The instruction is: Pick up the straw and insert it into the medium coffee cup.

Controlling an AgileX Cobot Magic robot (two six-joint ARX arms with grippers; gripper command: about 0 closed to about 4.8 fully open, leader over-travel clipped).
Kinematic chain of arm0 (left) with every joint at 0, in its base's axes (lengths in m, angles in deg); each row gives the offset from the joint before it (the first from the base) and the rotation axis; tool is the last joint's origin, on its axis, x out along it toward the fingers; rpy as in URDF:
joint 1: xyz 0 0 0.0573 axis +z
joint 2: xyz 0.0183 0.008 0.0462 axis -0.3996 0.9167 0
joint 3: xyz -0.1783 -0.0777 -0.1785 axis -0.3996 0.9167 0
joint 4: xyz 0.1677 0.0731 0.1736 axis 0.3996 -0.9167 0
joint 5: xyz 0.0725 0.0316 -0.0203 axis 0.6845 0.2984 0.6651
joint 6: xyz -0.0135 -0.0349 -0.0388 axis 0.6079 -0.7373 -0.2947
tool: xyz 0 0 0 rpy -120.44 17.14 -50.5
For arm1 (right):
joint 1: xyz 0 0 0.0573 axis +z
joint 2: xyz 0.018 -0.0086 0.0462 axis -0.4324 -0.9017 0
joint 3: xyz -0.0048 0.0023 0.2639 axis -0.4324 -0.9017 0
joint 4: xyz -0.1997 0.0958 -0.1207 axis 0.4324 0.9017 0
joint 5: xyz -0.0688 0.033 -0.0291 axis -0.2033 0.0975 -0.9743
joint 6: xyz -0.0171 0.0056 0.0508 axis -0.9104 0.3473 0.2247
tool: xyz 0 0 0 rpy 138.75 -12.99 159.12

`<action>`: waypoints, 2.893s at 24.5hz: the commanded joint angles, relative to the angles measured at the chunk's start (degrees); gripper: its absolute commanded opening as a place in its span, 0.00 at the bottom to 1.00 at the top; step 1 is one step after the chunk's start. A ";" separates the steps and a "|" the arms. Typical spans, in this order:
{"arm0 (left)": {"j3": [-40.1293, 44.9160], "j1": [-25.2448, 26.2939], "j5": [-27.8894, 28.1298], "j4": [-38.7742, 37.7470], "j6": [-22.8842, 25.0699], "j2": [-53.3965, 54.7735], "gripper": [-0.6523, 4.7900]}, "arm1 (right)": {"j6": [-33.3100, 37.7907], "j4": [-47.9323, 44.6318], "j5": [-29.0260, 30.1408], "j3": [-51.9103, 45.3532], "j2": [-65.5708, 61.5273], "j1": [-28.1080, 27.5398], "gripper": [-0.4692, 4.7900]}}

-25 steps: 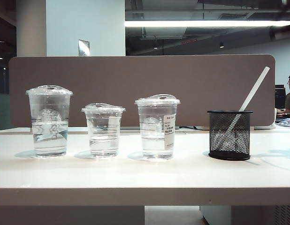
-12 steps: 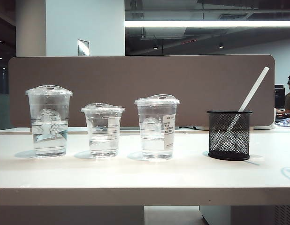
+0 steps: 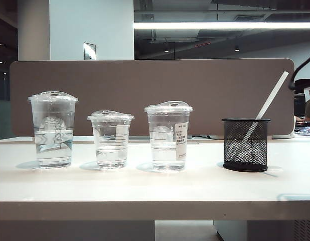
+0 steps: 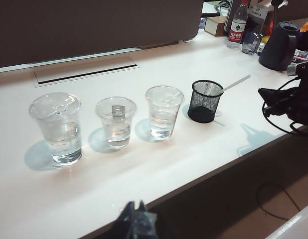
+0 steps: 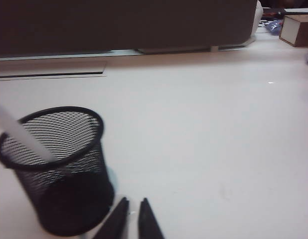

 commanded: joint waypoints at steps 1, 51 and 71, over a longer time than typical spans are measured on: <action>-0.07 0.09 -0.24 0.37 0.02 0.11 0.11 | 0.17 -2.16 0.42 0.11 -0.04 2.08 0.34; -0.07 0.09 -0.24 0.37 0.02 0.11 0.11 | -4.96 -2.40 10.03 20.63 -20.87 1.86 0.13; -0.07 0.09 -0.24 0.37 0.02 0.11 0.11 | -12.11 51.04 23.54 61.92 -7.67 10.03 0.13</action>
